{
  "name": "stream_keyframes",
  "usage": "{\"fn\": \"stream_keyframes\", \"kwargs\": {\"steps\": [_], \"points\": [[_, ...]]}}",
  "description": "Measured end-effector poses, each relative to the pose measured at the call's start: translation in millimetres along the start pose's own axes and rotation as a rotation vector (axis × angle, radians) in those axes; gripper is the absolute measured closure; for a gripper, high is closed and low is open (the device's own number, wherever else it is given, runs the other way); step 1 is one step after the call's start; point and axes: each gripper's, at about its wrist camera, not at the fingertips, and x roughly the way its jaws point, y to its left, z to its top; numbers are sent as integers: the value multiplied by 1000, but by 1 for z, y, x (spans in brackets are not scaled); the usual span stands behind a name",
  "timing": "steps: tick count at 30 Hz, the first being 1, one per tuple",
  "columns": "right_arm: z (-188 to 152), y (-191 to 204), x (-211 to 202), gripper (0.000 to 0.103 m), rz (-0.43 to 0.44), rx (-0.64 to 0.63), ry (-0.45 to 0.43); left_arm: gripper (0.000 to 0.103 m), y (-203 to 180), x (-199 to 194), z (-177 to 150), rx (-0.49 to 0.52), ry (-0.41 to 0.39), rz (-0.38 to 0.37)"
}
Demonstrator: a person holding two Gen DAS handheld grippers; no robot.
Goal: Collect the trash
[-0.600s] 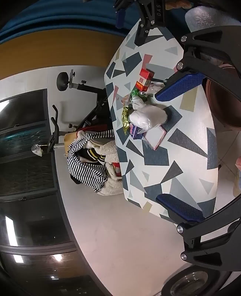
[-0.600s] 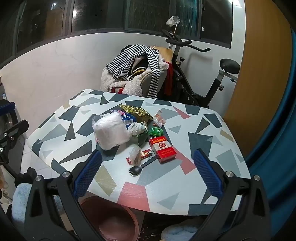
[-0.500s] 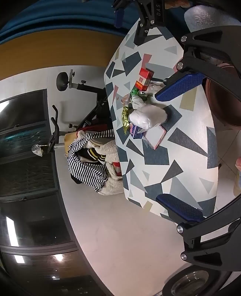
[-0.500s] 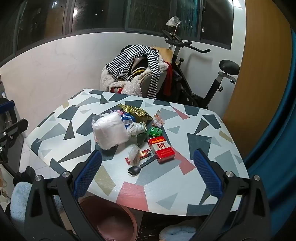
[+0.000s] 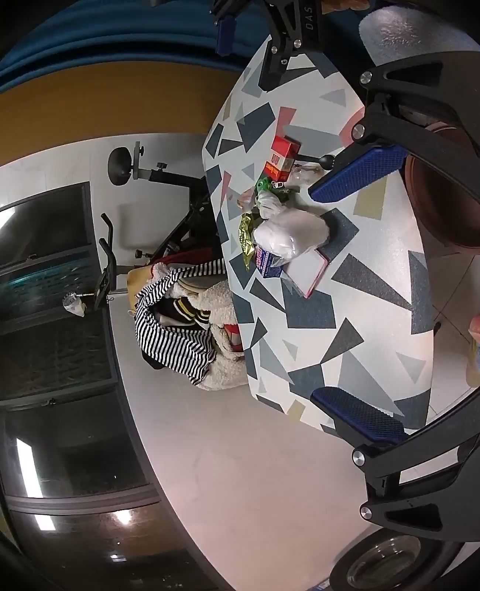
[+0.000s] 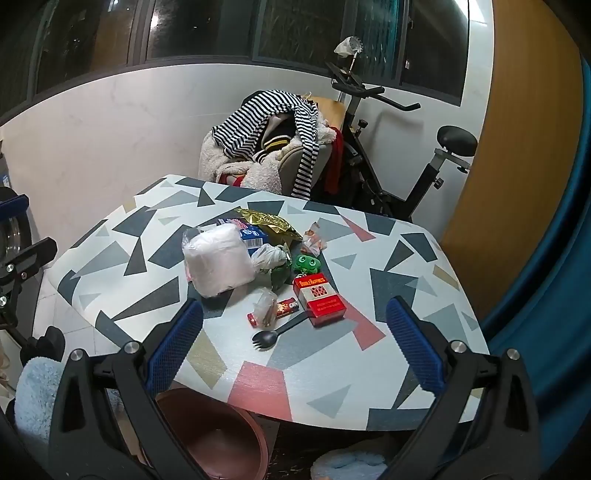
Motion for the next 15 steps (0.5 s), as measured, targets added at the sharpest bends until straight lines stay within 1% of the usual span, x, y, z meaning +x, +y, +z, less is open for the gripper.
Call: {"fn": "stream_keyframes", "kwargs": {"steps": [15], "points": [[2,-1,-3,6,-10,-12,-2,5,-9,1,-5,20,-4,0]]}}
